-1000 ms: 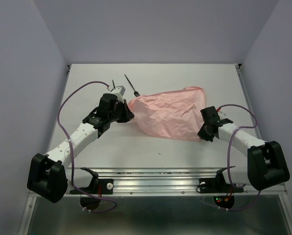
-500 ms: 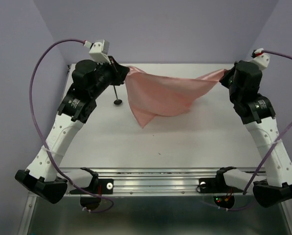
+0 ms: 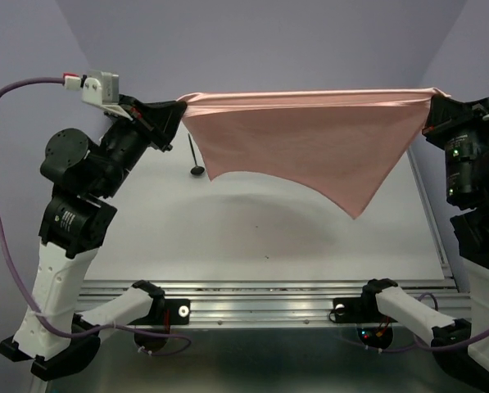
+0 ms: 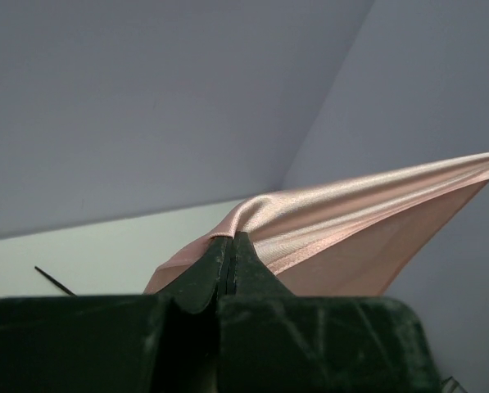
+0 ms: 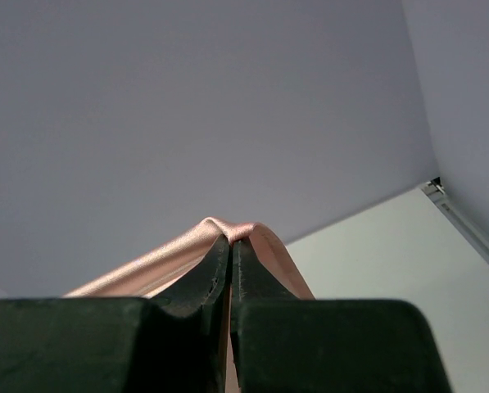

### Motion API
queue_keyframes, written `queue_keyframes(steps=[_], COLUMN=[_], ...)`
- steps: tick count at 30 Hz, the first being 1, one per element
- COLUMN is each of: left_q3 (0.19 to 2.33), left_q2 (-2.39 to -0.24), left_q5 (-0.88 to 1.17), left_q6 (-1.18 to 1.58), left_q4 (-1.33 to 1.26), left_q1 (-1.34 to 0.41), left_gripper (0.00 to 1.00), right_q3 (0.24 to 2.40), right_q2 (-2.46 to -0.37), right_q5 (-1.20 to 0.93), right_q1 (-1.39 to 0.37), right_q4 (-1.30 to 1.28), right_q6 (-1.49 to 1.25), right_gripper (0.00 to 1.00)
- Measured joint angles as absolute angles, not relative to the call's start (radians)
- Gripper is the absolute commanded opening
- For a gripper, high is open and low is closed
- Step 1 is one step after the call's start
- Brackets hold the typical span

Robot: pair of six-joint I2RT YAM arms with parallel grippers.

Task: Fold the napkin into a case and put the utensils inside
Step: Flatten out the napkin at the center of the board.

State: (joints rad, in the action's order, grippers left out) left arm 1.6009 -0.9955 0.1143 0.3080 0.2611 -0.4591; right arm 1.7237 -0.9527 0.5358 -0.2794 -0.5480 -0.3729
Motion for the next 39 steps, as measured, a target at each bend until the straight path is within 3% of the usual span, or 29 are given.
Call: queue_keyframes(steps=[17,22,29,39], left_q3=[1.542,1.494,1.374,1.391], left_q2=[-0.857,-0.987,-1.289,-1.668], left_q5=[0.176,0.134,0.133,0.159], left_q6=[0.338,0.326,0.325,0.323], left_q4=[0.272,0.260,0.202,0.161], left_q1=[-0.463,-0.462,-0.450,-0.430], left_gripper=[0.00,0.00,0.00,0.00], right_q3=[1.736,1.646,1.480,1.348], right_q2=[-0.862,-0.920,-1.179,-1.473], right_q5=[0.415,0.552,0.714,0.669], right_q1=[-0.284,-0.282,-0.271,-0.157], right_q4=[-0.632,-0.640,-0.635,-0.492], right_q6=[-0.427,-0.423,-0.408,-0.365], right_gripper=[0.01,0.01,0.01,0.01])
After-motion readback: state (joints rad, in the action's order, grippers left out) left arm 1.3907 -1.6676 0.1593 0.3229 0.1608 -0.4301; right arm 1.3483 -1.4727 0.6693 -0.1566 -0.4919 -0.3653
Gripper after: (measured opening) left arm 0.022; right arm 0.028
